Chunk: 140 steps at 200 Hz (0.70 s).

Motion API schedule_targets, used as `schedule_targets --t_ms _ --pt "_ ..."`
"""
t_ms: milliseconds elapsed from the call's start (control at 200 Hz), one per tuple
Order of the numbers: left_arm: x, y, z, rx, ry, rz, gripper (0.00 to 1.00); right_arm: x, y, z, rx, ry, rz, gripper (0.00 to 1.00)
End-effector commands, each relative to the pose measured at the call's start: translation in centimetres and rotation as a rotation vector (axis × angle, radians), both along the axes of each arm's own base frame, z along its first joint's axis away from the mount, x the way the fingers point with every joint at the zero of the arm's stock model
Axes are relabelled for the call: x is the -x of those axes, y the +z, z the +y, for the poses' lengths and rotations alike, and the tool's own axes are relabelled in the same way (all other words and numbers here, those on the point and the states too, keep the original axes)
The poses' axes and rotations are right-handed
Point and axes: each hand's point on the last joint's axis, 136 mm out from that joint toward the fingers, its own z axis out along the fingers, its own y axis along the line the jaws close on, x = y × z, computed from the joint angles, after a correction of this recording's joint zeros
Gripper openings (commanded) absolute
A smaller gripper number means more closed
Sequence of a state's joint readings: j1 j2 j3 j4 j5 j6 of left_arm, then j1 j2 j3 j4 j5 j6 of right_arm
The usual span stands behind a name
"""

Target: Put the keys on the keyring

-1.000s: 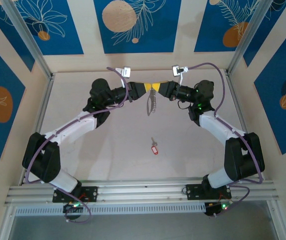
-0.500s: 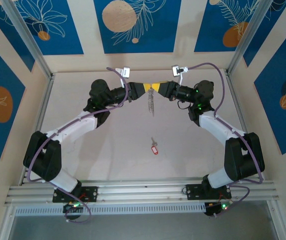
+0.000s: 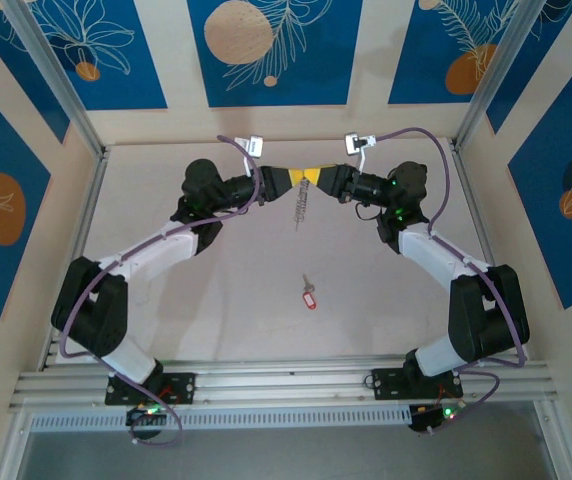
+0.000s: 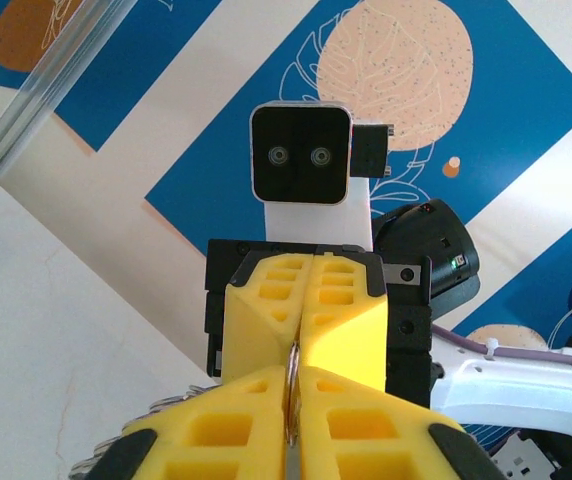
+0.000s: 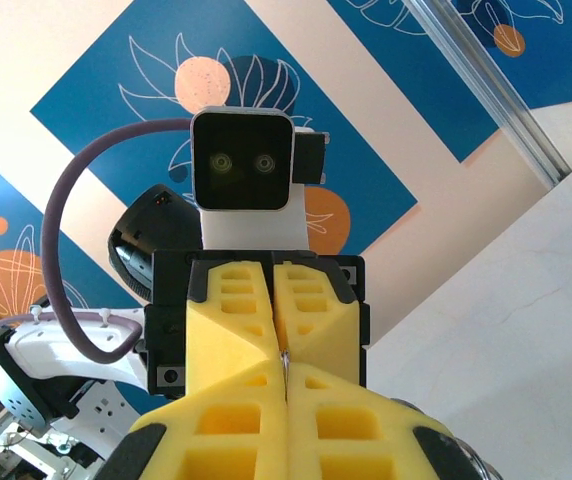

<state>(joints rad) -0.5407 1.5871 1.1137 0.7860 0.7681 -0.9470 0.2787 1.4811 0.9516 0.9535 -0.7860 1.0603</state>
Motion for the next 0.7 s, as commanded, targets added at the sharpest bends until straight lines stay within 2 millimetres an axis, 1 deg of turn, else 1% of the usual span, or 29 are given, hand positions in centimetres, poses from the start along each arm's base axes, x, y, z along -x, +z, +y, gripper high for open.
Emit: schedule_targets --t_ms 0,155,180,230,275,320,370,435,495,580,695 --pt "1.7 2.1 -0.5 0.036 -0.078 -0.078 0.01 0.0 0.1 0.1 -0.003 -0.024 -0.018 0.00" --pt "1.8 2.1 -0.5 0.030 -0.077 -0.091 0.00 0.0 0.2 -0.1 0.007 -0.030 -0.012 0.00" --pt "1.9 2.1 -0.5 0.026 -0.076 -0.096 0.00 -0.1 0.3 -0.3 0.010 -0.040 -0.006 0.05" --pt "1.9 2.1 -0.4 0.016 -0.073 -0.110 0.00 -0.3 0.4 -1.1 0.014 -0.065 0.005 0.20" --pt "2.1 2.3 -0.4 0.009 -0.073 -0.126 0.00 -0.5 0.6 -2.0 0.013 -0.091 0.012 0.30" --pt "2.3 2.5 -0.3 0.000 -0.071 -0.147 0.00 -0.6 0.8 -3.0 0.011 -0.118 0.016 0.39" --pt "2.5 2.7 -0.1 -0.010 -0.068 -0.174 0.00 -0.5 1.0 -4.1 0.013 -0.148 0.015 0.45" --pt "2.9 3.1 0.0 -0.026 -0.070 -0.214 0.00 -0.2 1.1 -5.2 0.024 -0.179 0.020 0.48" --pt "3.3 3.3 0.1 -0.042 -0.071 -0.258 0.00 0.2 1.2 -5.8 0.040 -0.196 0.017 0.48" --pt "3.9 3.6 0.3 -0.068 -0.074 -0.321 0.00 1.1 1.2 -5.9 0.068 -0.199 0.005 0.49" --pt "4.5 4.0 0.3 -0.095 -0.091 -0.401 0.00 2.2 1.1 -5.6 0.101 -0.171 -0.019 0.50"
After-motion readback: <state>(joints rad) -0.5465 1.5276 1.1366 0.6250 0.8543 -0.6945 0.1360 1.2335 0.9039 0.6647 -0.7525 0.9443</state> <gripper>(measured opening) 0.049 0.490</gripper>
